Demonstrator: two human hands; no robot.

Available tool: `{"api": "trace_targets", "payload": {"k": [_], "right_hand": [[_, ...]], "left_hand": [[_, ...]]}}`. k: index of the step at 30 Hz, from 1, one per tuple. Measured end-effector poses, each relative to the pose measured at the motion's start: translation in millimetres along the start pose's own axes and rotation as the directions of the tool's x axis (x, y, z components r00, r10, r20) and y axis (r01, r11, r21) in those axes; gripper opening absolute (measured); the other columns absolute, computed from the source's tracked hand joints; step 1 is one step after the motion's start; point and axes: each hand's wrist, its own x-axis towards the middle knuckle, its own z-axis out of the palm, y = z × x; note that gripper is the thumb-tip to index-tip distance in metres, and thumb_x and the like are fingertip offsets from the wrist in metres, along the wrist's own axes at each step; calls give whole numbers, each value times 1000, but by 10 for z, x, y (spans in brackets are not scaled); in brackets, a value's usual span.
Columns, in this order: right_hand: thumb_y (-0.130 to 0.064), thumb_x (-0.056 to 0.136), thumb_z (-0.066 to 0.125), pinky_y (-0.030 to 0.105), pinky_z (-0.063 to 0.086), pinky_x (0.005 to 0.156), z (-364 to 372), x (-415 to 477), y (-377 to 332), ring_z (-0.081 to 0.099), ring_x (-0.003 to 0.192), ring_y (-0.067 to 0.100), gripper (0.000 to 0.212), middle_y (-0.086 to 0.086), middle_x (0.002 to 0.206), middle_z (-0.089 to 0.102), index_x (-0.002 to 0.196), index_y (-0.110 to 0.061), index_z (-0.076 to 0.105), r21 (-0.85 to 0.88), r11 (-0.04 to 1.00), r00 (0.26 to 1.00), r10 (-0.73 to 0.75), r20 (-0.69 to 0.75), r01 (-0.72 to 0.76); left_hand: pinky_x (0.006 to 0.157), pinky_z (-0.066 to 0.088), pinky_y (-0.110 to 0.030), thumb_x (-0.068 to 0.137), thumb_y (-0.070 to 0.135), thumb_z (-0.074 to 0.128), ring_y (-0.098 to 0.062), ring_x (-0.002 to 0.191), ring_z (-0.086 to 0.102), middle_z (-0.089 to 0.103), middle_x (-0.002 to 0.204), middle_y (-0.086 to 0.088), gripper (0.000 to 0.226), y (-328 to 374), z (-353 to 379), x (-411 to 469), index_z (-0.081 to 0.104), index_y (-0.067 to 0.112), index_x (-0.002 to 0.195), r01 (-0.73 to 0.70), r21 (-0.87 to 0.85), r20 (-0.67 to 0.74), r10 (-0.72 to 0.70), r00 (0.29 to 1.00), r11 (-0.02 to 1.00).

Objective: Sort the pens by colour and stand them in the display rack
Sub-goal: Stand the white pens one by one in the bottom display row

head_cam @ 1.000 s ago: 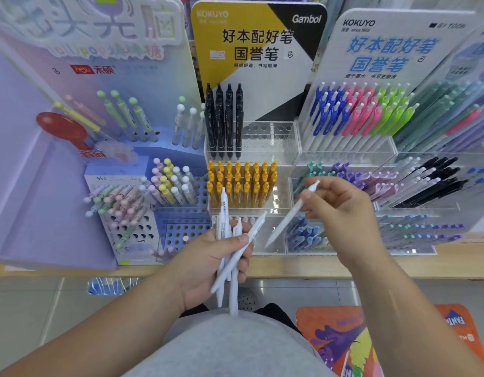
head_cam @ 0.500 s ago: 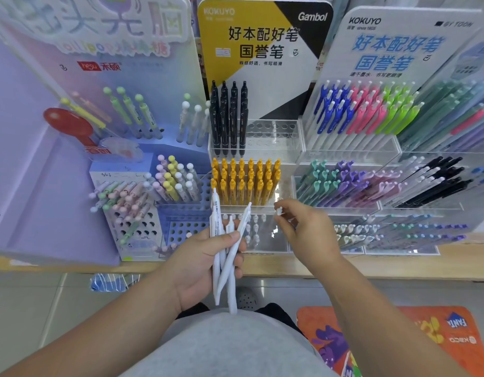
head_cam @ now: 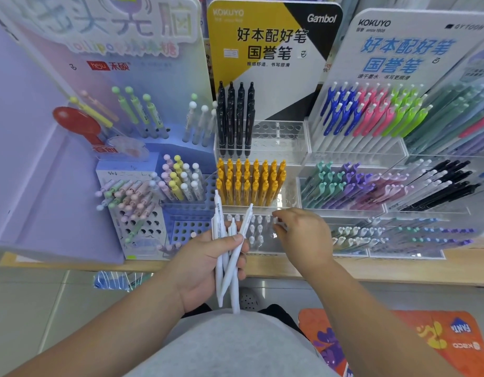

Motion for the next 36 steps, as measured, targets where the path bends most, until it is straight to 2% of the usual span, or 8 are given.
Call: {"api": "trace_targets", "payload": {"k": [7,10,13,16,21,26,30,36], "right_hand": [[-13,75,80,32,55,59,-89,-34,-46,67,70,25,32,2,83,72,106,-16,72,83,996,999,37,-25,-35],[-21,86,72,25,52,66,-301,-51,-166,67,73,14,16,-4,84,73,102,-17,73,233,967,988,123,-91,-99],[-32,89,70,25,53,63,-618,6,-388,67,71,11,13,-2,77,73,93,-20,75,651,644,911,357,208,-401],[-20,83,77,17,49,55,-826,56,-527,65,63,14,13,7,75,73,91,-11,74,780,310,831,333,447,-544],[-10,83,75,23,47,58,-872,85,-511,65,65,15,8,6,73,71,89,-8,70,786,175,793,299,531,-593],[0,87,66,28,46,63,-999,104,-242,62,62,15,8,7,70,67,85,-8,66,865,34,805,384,452,-501],[1,88,65,27,51,64,-1047,80,-51,64,65,18,12,5,71,68,84,-10,68,898,66,808,469,358,-436],[-3,85,73,23,56,68,-985,51,12,67,71,17,13,5,77,72,94,-12,75,821,453,879,461,118,-348]], "left_hand": [[56,53,-35,79,9,67,-21,59,57,64,83,-16,29,-7,12,-26,60,0,106,-5,13,26,4,1000,1000],[56,53,-35,78,9,68,-21,60,57,65,83,-16,30,-4,29,-27,61,3,107,-13,19,33,13,999,1000],[56,52,-34,78,8,69,-21,61,57,64,82,-15,26,-8,50,-16,65,7,104,-14,33,48,12,999,999],[57,51,-34,78,8,71,-21,63,57,63,81,-15,32,-14,72,-8,64,7,108,-13,84,68,7,998,996],[57,52,-35,80,10,70,-24,64,59,66,84,-18,32,-6,101,8,60,4,110,-11,112,106,-1,994,994],[57,53,-36,83,17,63,-25,64,59,66,82,-18,29,-5,80,35,71,9,109,48,29,76,-50,996,998],[59,54,-38,97,12,51,-26,64,60,64,80,-20,24,-42,37,34,71,10,111,12,67,23,-14,1000,998],[63,56,-41,98,9,50,-30,64,63,66,84,-23,29,-28,14,20,63,6,124,4,111,10,-5,1000,994]]}}
